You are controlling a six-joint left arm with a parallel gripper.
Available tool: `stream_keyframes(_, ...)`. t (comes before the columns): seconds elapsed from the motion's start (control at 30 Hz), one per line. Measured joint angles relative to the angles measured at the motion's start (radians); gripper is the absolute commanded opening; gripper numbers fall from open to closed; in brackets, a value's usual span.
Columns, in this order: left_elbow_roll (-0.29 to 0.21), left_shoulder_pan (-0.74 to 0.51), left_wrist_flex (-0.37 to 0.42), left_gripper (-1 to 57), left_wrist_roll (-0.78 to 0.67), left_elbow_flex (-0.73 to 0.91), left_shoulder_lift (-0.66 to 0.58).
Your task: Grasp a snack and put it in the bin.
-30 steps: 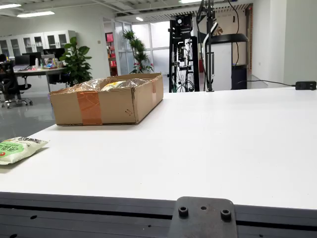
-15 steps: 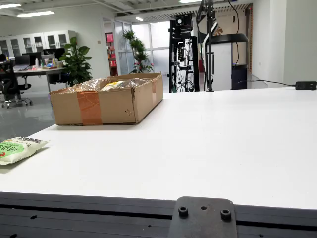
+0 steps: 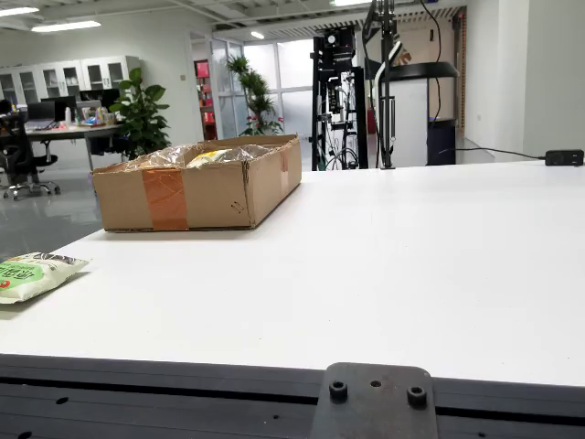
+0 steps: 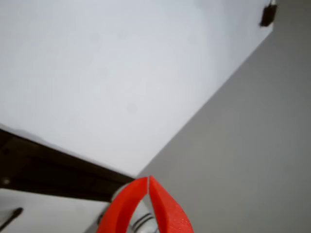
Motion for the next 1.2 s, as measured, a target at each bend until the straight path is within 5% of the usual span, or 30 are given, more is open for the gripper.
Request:
stream_keyframes(0.17, 0.038, 0.036, -0.071, 0.0, -0.109, -0.044, 0.031)
stream_keyframes(0.4, 0.052, 0.066, -0.069, 4.0, -0.184, -0.256, 0.185)
stream_keyframes(0.7, 0.095, 0.094, 0.056, 7.5, -0.302, -0.482, 0.369)
stream_keyframes(1.2, 0.210, 0.173, 0.310, 15.9, -0.832, -0.432, 0.393)
